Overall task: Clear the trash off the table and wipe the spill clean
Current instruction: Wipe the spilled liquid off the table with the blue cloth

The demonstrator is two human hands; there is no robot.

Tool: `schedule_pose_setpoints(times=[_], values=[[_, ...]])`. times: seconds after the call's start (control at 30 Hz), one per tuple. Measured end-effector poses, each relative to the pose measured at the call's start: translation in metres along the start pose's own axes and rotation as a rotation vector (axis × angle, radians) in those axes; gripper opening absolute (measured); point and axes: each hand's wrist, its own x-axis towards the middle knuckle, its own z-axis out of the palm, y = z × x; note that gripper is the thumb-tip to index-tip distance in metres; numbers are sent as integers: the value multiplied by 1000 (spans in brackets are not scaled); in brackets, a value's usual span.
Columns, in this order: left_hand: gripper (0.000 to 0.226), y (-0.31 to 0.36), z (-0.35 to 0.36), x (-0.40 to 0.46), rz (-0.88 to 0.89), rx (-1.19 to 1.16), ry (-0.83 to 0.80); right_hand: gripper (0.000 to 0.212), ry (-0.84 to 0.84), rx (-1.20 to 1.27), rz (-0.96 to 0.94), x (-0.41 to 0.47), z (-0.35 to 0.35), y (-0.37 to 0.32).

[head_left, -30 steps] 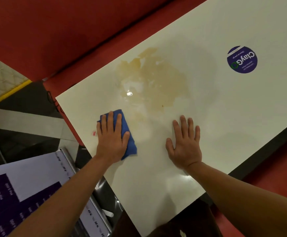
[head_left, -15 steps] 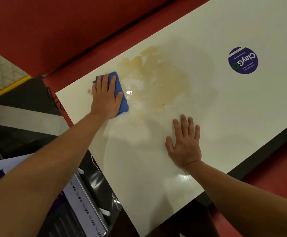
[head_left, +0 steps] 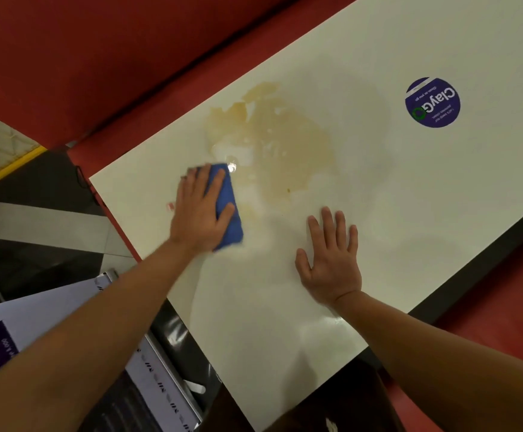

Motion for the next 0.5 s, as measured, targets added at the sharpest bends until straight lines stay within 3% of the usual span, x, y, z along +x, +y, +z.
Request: schedule_pose_setpoints(times=[0.1,0.23,0.5], values=[[72,-17,-12,46,-176,37,26,72,23,12,-6,0,1,0],[73,0,-8,39,-237,36,33,71,33,14,-9,-1,1,0],[71,75,35,-71,33,-15,-15,72,8,17,-4,0,0,1]])
